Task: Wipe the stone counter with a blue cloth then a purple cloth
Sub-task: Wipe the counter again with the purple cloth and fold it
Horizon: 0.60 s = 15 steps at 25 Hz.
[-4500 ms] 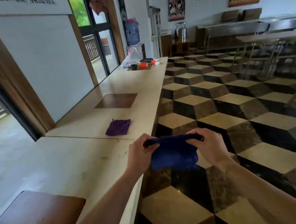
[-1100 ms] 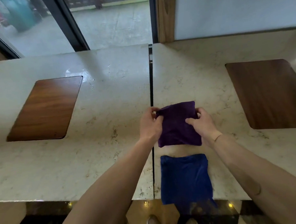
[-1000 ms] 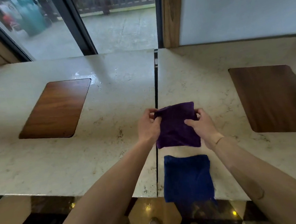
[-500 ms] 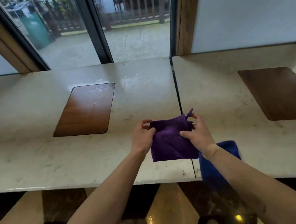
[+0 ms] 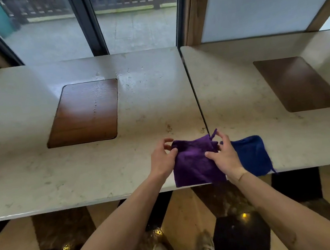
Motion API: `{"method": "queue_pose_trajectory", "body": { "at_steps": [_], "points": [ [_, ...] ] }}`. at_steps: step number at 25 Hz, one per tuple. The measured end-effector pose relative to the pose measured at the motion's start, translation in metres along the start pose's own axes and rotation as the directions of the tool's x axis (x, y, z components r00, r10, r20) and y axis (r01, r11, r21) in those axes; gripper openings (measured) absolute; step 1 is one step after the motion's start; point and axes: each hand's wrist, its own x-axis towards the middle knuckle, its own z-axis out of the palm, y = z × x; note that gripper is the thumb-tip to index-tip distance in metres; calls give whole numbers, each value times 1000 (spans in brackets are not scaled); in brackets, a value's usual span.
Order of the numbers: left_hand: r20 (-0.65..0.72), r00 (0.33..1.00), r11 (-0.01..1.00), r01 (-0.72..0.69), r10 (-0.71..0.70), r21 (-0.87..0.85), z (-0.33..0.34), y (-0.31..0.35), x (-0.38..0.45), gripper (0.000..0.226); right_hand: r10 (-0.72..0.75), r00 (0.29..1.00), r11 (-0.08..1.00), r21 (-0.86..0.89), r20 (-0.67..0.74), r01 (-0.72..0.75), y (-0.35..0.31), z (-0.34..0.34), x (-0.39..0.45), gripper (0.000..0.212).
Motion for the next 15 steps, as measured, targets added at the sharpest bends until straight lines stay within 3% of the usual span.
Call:
{"method": "queue_pose_trajectory", "body": {
  "at_steps": [4,7,9,11,13,15],
  "points": [
    [24,999,999,45,-45,0,10,-10,2,26,-32,999,997,-69,-22,31,7,-1,2,79],
    [26,997,994,72,-74,80,19,-17,11,29,-118,985,964,-252,-122,85,14,2,6,81],
    [-27,998,980,59,-55,188,17,-24,18,31,-293,944,834,-524,-149,176,20,7,6,79],
    [-93,995,968,43,-21,246,5,-33,29,31,-453,891,598,-728,39,335,33,17,5,71],
    [-155,988,957,38,8,289,-18,-41,43,31,-460,859,422,-797,223,433,47,31,7,64],
    [-207,977,929,33,48,369,-50,-49,62,31,-397,876,356,-834,274,422,54,43,19,66]
  ]
}}
